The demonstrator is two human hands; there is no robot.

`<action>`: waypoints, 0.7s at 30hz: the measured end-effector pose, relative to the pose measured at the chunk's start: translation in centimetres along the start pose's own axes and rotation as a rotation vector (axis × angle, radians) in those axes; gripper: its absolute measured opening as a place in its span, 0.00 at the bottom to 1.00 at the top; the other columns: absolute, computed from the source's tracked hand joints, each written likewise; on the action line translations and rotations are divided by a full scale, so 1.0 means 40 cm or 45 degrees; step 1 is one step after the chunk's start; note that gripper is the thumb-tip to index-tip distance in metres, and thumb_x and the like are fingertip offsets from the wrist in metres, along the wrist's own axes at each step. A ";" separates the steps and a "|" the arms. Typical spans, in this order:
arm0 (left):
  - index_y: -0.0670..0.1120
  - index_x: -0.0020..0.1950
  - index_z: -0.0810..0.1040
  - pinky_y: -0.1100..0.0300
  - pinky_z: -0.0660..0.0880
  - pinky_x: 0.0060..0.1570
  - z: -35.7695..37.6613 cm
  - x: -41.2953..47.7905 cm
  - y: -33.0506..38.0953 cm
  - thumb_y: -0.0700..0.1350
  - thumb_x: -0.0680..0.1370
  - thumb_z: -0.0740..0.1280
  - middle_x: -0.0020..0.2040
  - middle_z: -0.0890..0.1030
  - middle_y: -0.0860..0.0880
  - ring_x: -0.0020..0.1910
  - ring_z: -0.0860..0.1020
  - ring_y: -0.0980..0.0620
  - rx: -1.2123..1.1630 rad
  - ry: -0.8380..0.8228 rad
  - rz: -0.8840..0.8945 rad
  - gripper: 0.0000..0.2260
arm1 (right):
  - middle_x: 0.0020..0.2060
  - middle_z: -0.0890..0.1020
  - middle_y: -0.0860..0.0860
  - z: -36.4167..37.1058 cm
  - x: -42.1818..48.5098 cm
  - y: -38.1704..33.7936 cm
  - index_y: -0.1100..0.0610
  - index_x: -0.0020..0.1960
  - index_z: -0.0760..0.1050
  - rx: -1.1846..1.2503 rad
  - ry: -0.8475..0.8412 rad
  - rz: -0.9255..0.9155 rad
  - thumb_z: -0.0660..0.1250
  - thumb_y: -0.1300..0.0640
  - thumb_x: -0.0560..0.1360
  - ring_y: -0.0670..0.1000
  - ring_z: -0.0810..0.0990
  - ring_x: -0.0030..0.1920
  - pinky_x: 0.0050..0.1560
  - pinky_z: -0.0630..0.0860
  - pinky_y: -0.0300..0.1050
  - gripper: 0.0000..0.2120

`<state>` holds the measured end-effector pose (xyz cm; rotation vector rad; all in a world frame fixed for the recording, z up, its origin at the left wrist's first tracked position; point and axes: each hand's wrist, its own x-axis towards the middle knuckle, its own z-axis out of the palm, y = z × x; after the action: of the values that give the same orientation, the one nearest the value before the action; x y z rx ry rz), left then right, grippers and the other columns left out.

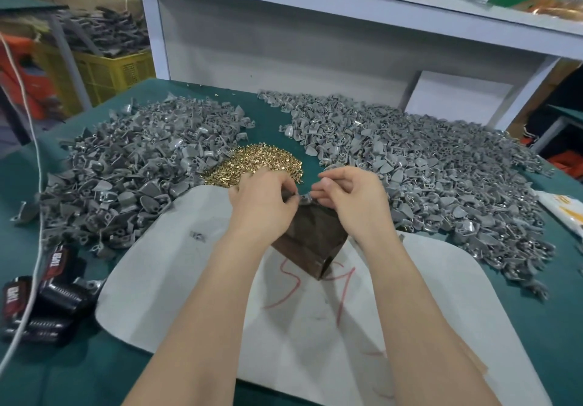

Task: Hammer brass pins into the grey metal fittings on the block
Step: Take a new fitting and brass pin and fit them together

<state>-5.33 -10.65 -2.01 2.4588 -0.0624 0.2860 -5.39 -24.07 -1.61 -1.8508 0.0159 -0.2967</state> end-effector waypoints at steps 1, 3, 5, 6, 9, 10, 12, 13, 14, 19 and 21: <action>0.55 0.46 0.78 0.53 0.63 0.54 0.001 0.001 0.000 0.48 0.76 0.67 0.49 0.74 0.53 0.59 0.71 0.45 0.012 0.000 0.004 0.02 | 0.40 0.83 0.54 0.004 0.001 0.002 0.59 0.47 0.78 -0.139 0.002 -0.055 0.64 0.66 0.76 0.48 0.83 0.40 0.45 0.79 0.40 0.06; 0.55 0.45 0.78 0.53 0.61 0.52 0.002 0.002 -0.001 0.47 0.76 0.66 0.48 0.74 0.54 0.58 0.72 0.45 0.021 -0.004 0.014 0.03 | 0.41 0.82 0.50 0.012 0.000 0.004 0.57 0.46 0.81 -0.377 -0.025 -0.151 0.67 0.63 0.75 0.47 0.80 0.42 0.49 0.74 0.39 0.05; 0.55 0.45 0.78 0.54 0.59 0.50 0.003 0.002 -0.001 0.48 0.77 0.66 0.47 0.72 0.54 0.58 0.71 0.45 0.035 -0.002 0.031 0.03 | 0.43 0.82 0.50 0.019 -0.002 0.005 0.56 0.45 0.81 -0.471 -0.067 -0.157 0.69 0.61 0.74 0.46 0.77 0.41 0.47 0.71 0.37 0.03; 0.55 0.46 0.79 0.54 0.59 0.50 0.003 0.002 -0.001 0.48 0.77 0.66 0.47 0.71 0.54 0.58 0.71 0.45 0.037 0.003 0.037 0.03 | 0.43 0.82 0.51 0.022 -0.003 0.005 0.56 0.45 0.81 -0.510 -0.086 -0.146 0.69 0.61 0.74 0.46 0.76 0.40 0.46 0.71 0.38 0.03; 0.54 0.46 0.79 0.54 0.59 0.50 0.004 0.003 -0.003 0.49 0.77 0.66 0.47 0.73 0.53 0.58 0.71 0.46 0.037 0.012 0.043 0.03 | 0.43 0.83 0.49 0.021 -0.004 0.005 0.54 0.45 0.82 -0.589 -0.105 -0.116 0.69 0.58 0.74 0.45 0.77 0.41 0.44 0.69 0.36 0.03; 0.54 0.46 0.79 0.54 0.59 0.50 0.004 0.003 -0.002 0.49 0.77 0.66 0.49 0.75 0.53 0.58 0.71 0.46 0.043 0.013 0.046 0.03 | 0.43 0.83 0.49 0.019 -0.004 0.004 0.54 0.45 0.82 -0.609 -0.102 -0.118 0.69 0.58 0.74 0.46 0.78 0.42 0.45 0.70 0.37 0.03; 0.54 0.46 0.80 0.54 0.59 0.50 0.004 0.003 -0.002 0.49 0.77 0.66 0.50 0.76 0.53 0.58 0.70 0.45 0.050 0.015 0.050 0.03 | 0.44 0.82 0.50 0.018 -0.004 -0.001 0.54 0.45 0.83 -0.667 -0.099 -0.139 0.69 0.57 0.73 0.48 0.78 0.44 0.48 0.72 0.39 0.03; 0.54 0.46 0.80 0.54 0.58 0.50 0.004 0.003 -0.002 0.49 0.77 0.66 0.49 0.74 0.53 0.58 0.70 0.45 0.051 0.016 0.051 0.03 | 0.44 0.81 0.50 0.018 -0.004 -0.002 0.55 0.45 0.83 -0.694 -0.100 -0.151 0.70 0.57 0.73 0.48 0.78 0.44 0.49 0.73 0.41 0.03; 0.54 0.46 0.80 0.54 0.58 0.50 0.004 0.003 -0.003 0.48 0.77 0.66 0.48 0.73 0.53 0.58 0.70 0.45 0.052 0.017 0.053 0.03 | 0.44 0.81 0.51 0.020 -0.003 -0.004 0.55 0.44 0.83 -0.713 -0.100 -0.162 0.70 0.58 0.73 0.49 0.78 0.45 0.50 0.72 0.42 0.03; 0.53 0.46 0.80 0.52 0.63 0.53 0.003 0.002 -0.001 0.48 0.77 0.66 0.51 0.75 0.51 0.58 0.70 0.44 0.052 0.016 0.068 0.03 | 0.44 0.79 0.51 0.025 -0.008 -0.004 0.56 0.44 0.82 -0.640 -0.070 -0.141 0.69 0.58 0.73 0.46 0.75 0.43 0.45 0.66 0.36 0.03; 0.52 0.46 0.80 0.51 0.64 0.54 0.003 0.002 0.001 0.47 0.77 0.66 0.52 0.77 0.51 0.58 0.71 0.44 0.060 0.019 0.072 0.04 | 0.44 0.80 0.51 0.028 -0.009 -0.003 0.56 0.43 0.82 -0.648 -0.062 -0.133 0.69 0.58 0.74 0.46 0.74 0.42 0.44 0.66 0.36 0.03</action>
<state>-5.23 -10.73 -2.05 2.5040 -0.1205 0.3336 -5.51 -22.94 -1.86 -2.3685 -0.0428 -0.3419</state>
